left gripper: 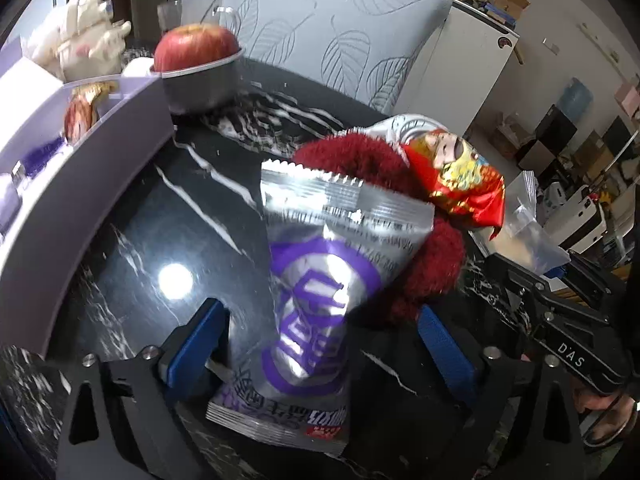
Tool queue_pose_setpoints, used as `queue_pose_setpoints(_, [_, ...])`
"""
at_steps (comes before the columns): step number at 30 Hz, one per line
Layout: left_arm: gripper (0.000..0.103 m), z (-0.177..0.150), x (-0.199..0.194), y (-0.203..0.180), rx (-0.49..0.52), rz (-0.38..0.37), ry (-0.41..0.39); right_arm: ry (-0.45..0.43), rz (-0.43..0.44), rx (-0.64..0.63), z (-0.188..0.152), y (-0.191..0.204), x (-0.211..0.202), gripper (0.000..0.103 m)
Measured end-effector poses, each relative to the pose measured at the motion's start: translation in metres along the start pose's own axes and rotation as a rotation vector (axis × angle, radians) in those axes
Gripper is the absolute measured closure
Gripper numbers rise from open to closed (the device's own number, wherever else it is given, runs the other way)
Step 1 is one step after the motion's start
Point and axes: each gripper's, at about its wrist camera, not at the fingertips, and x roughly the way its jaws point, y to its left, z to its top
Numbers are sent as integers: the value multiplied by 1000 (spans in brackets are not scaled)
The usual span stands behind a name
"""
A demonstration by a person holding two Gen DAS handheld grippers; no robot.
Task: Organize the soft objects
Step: 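Grasp the silver-and-purple snack bag with the left gripper while the right gripper lifts the zip bag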
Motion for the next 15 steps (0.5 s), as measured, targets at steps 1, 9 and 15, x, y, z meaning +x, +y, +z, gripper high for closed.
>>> queue_pose_setpoints(1, [14,-1,1,1,-7,-8,9,0,0,4,0,0,0,65])
queue_pose_setpoints(9, [63,-10,-5,-13,82,47,-4,6,-1,35,-8,3,-8,65])
queue_pose_setpoints(15, [70,-19,-12,-22,109,40,-11,3,24,32,-17,12,-16,65])
